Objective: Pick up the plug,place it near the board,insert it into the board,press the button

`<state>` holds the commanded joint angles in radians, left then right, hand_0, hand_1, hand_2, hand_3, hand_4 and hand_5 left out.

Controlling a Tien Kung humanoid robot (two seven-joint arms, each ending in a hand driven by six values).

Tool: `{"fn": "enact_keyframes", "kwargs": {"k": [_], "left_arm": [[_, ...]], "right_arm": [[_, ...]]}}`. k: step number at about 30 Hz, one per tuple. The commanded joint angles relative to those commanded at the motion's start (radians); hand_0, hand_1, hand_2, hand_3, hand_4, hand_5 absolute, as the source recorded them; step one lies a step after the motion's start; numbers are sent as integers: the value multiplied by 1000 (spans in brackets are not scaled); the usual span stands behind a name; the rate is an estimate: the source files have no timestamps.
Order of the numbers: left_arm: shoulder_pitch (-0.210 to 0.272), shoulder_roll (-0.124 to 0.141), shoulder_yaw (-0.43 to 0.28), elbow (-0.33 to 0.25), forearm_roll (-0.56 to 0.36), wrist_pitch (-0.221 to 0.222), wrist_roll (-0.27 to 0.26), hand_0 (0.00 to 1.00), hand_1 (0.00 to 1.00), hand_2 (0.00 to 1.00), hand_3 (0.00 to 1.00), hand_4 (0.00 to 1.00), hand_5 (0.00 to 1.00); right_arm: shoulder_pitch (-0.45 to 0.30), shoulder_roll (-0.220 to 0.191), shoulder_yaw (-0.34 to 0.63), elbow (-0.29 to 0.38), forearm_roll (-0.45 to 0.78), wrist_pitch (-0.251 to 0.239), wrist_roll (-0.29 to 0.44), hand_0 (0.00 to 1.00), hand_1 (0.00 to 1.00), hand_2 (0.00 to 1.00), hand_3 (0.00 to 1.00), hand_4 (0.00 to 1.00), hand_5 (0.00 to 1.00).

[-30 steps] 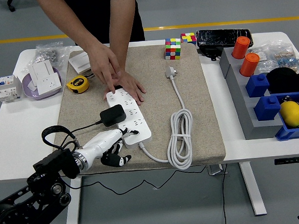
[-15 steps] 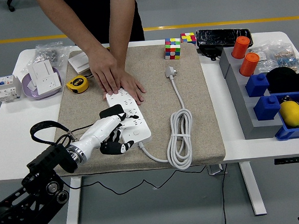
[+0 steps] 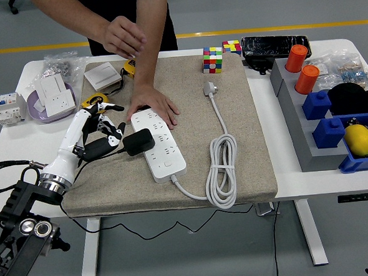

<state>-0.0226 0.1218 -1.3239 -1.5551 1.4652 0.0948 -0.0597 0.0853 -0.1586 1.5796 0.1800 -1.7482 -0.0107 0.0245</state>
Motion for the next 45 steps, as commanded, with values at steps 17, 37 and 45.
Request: {"fn": "enact_keyframes", "kwargs": {"k": [17, 37, 45], "left_arm": [[14, -41, -231, 80, -361, -55, -56, 998, 998, 998, 998, 998, 829], [19, -42, -258, 92, -343, -55, -42, 998, 998, 998, 998, 998, 861], [16, -41, -266, 91, -334, -56, -40, 998, 998, 998, 998, 998, 856]], "right_arm": [[0, 4, 9, 0, 1, -1, 0, 961, 930, 864, 877, 998, 998], [-3, 3, 14, 0, 0, -1, 1, 961, 929, 865, 877, 998, 998], [0, 4, 15, 0, 0, -1, 1, 961, 929, 865, 877, 998, 998]]}}
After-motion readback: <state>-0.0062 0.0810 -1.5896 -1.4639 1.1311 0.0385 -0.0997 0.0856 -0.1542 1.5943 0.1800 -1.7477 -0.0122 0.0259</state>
